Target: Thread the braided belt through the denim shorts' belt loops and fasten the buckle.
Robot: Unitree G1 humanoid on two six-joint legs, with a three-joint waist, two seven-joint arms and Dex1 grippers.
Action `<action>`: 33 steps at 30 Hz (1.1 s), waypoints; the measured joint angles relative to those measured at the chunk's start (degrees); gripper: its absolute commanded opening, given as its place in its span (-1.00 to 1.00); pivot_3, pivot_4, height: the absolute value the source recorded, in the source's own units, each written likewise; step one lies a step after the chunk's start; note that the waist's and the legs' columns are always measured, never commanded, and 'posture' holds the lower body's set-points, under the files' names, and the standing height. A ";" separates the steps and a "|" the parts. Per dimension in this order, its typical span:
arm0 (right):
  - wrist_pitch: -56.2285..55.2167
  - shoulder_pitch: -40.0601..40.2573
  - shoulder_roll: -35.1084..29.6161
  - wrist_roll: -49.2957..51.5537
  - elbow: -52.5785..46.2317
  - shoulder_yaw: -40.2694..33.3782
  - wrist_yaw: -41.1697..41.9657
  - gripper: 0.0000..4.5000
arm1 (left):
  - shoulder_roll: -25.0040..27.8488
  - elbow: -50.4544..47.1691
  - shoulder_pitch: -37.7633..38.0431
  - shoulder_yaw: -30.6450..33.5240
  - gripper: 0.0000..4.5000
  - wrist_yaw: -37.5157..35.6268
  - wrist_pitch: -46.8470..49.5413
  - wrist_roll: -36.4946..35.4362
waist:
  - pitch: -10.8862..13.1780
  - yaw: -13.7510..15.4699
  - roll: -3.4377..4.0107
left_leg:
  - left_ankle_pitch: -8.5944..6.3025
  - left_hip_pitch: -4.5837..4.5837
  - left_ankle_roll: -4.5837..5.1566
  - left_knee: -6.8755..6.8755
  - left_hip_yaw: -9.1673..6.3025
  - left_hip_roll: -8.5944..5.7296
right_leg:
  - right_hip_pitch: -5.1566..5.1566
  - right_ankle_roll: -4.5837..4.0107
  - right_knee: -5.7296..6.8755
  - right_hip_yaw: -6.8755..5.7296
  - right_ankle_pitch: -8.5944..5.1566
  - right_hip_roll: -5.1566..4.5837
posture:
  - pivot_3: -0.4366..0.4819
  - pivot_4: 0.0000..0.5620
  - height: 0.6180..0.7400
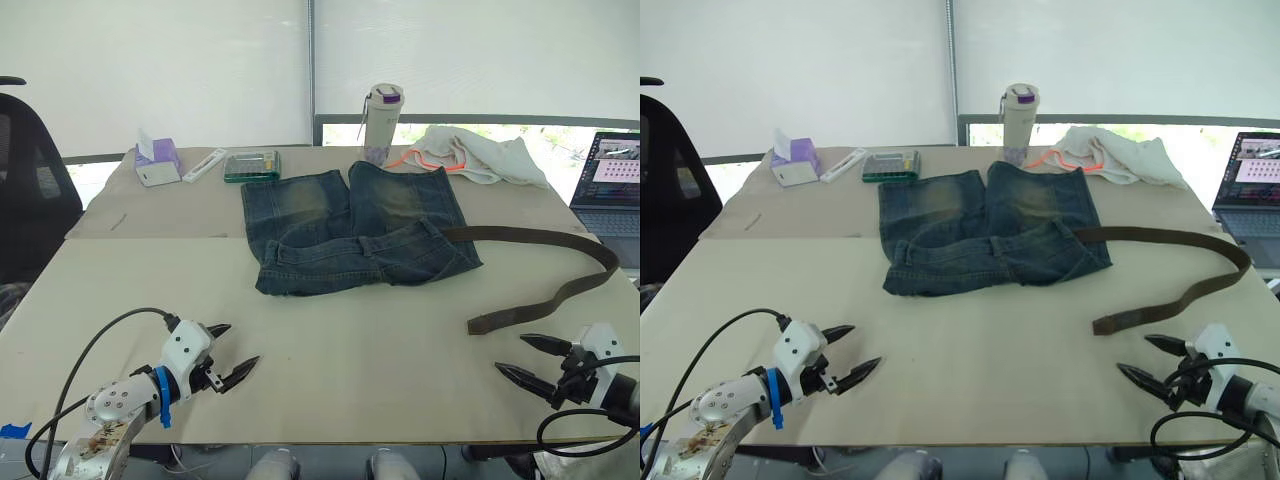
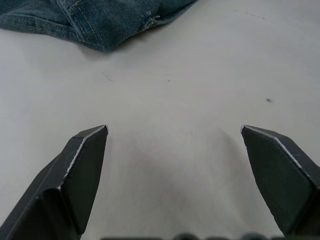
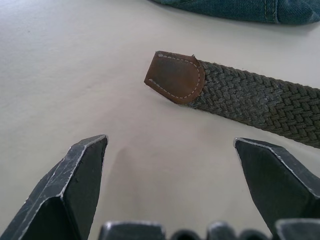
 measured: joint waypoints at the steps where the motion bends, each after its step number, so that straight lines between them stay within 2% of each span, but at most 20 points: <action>1: 0.00 0.00 0.00 0.00 0.00 0.00 0.00 0.99 | 0.00 0.00 0.00 0.00 1.00 0.00 0.00 0.00 | 0.00 0.00 0.00 | 0.00 0.00 0.00 0.00 0.00 0.00 | 0.00 0.00 0.00 0.00 0.00 0.00 | -0.05 -0.47 1.00; 11: 0.08 0.56 0.85 0.39 -1.27 -0.64 -0.31 0.99 | 0.08 0.04 -0.87 -0.38 1.00 -1.79 -0.03 -0.05 | 0.00 -0.06 0.01 | 0.00 0.00 0.00 0.00 0.00 0.00 | 0.00 0.00 0.00 0.00 0.00 0.00 | -0.05 -0.47 1.00; 17: 5.87 -4.86 0.84 4.17 -10.00 -0.40 -1.75 0.99 | 1.09 -0.08 -1.79 -0.04 1.00 -3.95 -0.09 -1.49 | 0.01 -0.50 0.07 | 0.00 0.02 0.00 0.00 0.00 0.03 | 0.01 -0.01 0.03 0.00 0.01 0.06 | -0.05 -0.47 1.00; 20: 8.15 -11.24 0.84 1.12 -10.26 4.33 -4.03 0.99 | 2.10 -0.12 -2.34 0.80 1.00 -5.80 0.05 -3.11 | 0.05 -0.96 0.03 | 0.01 0.01 -0.01 0.01 0.06 0.01 | -0.08 -0.12 0.04 0.00 0.10 0.12 | -0.05 -0.47 1.00; 23: 9.65 -25.20 1.29 -8.05 -8.55 15.46 -6.87 0.99 | 4.51 -1.03 -5.45 1.38 1.00 -8.98 0.46 -5.91 | 0.07 -1.34 0.02 | 0.01 0.00 -0.02 0.00 0.04 -0.02 | -0.11 -0.17 0.01 -0.01 0.15 0.18 | -0.05 -0.47 1.00; 26: 9.55 -34.06 2.75 -14.90 -2.90 22.55 -8.11 0.99 | 5.75 -1.28 -7.98 1.59 1.00 -10.24 0.65 -6.76 | 0.07 -1.05 0.02 | 0.01 -0.03 -0.02 -0.01 0.00 -0.07 | -0.19 -0.60 -0.04 -0.07 0.41 0.19 | -0.05 -0.47 1.00; 30: 8.69 -48.63 7.89 -26.07 13.12 32.89 -11.53 0.99 | 6.38 -1.35 -10.62 1.52 1.00 -10.36 1.58 -6.80 | 0.08 -1.18 0.00 | 0.04 -0.11 -0.08 -0.01 0.04 -0.09 | -0.35 -0.67 -0.02 -0.02 0.52 0.19 | -0.05 -0.47 1.00; 33: 8.57 -52.28 8.05 -29.97 18.82 34.75 -13.82 0.60 | 6.41 -1.90 -10.73 1.51 1.00 -10.04 1.59 -6.77 | 0.08 -1.05 0.00 | 0.04 -0.11 -0.08 -0.04 0.02 -0.10 | -0.36 -0.66 -0.03 -0.03 0.52 0.19 | -0.05 -0.47 1.00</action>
